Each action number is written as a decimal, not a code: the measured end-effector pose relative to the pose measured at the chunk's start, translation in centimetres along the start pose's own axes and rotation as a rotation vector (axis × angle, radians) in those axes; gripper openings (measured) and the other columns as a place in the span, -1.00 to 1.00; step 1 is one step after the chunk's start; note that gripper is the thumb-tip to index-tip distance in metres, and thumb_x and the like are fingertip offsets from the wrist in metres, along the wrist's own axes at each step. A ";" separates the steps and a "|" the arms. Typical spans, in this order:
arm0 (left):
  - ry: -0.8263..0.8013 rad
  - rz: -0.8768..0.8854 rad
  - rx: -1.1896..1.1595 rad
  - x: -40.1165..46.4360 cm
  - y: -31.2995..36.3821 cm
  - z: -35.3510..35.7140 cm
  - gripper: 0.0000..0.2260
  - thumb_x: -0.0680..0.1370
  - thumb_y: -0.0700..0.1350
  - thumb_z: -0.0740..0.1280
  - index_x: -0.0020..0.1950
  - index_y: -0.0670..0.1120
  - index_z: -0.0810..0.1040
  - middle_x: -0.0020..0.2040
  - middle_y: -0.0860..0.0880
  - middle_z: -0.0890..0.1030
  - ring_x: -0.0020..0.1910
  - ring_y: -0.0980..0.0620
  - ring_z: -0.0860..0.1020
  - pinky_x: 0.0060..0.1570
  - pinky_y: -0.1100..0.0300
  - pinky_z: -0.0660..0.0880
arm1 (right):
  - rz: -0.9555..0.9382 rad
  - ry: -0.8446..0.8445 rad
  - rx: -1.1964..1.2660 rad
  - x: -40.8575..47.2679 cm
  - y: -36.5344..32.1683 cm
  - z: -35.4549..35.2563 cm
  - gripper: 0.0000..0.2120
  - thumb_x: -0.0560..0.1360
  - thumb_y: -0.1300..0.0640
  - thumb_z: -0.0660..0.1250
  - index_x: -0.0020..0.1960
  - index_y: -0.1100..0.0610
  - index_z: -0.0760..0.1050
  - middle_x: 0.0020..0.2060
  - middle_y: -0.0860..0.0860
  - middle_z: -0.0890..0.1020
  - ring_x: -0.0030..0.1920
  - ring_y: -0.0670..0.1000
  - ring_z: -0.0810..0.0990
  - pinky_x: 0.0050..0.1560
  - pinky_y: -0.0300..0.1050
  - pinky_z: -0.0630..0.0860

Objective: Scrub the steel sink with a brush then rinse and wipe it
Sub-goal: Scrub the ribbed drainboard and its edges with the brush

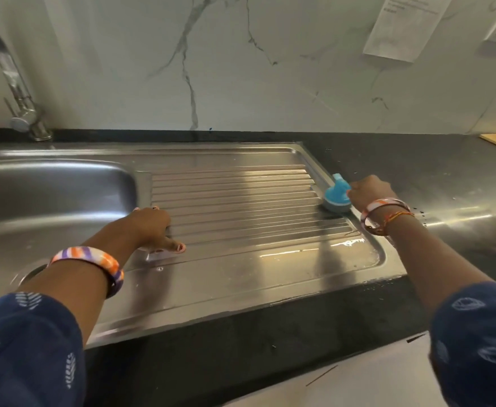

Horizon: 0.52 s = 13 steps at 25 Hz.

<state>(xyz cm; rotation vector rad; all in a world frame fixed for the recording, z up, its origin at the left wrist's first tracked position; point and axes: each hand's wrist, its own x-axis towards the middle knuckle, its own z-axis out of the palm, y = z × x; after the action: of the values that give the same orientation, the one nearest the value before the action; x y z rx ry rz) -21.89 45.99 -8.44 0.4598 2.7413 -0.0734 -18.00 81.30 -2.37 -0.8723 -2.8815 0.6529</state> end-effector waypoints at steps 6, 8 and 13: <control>-0.102 -0.034 0.112 0.0 1.6 -2.1 -0.45 0.48 0.23 0.30 0.20 -0.22 0.49 0.20 -0.11 0.55 0.17 -0.08 0.51 0.11 0.18 0.40 | -0.152 -0.109 -0.032 -1.9 0.1 0.3 -0.70 0.56 0.14 0.21 0.24 0.22 0.51 -0.14 0.17 0.61 -0.23 0.11 0.54 -0.25 -0.22 0.40; -0.128 -0.055 0.158 -0.1 2.2 -2.4 -0.45 0.49 0.23 0.29 0.21 -0.22 0.51 0.20 -0.10 0.57 0.18 -0.06 0.52 0.04 0.23 0.39 | -0.086 0.040 -0.207 -2.9 2.1 -1.2 -0.69 0.55 0.12 0.19 0.22 0.18 0.53 0.04 0.21 0.62 -0.01 0.19 0.59 -0.08 -0.15 0.42; -0.139 0.010 0.254 -0.4 4.5 -2.8 -0.58 0.53 0.09 0.31 0.26 -0.17 0.52 0.23 -0.09 0.57 0.15 0.01 0.54 0.03 0.32 0.43 | -0.136 0.069 -0.494 -10.8 7.3 -3.5 -0.71 0.57 0.07 0.13 0.26 -0.01 0.46 0.03 0.09 0.61 0.01 0.11 0.61 0.01 -0.05 0.54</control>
<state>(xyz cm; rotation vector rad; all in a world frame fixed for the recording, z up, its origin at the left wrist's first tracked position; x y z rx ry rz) -21.06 50.39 -5.63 0.5153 2.6025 -0.4386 -4.55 82.24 -1.54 -0.7051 -3.0458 -0.1102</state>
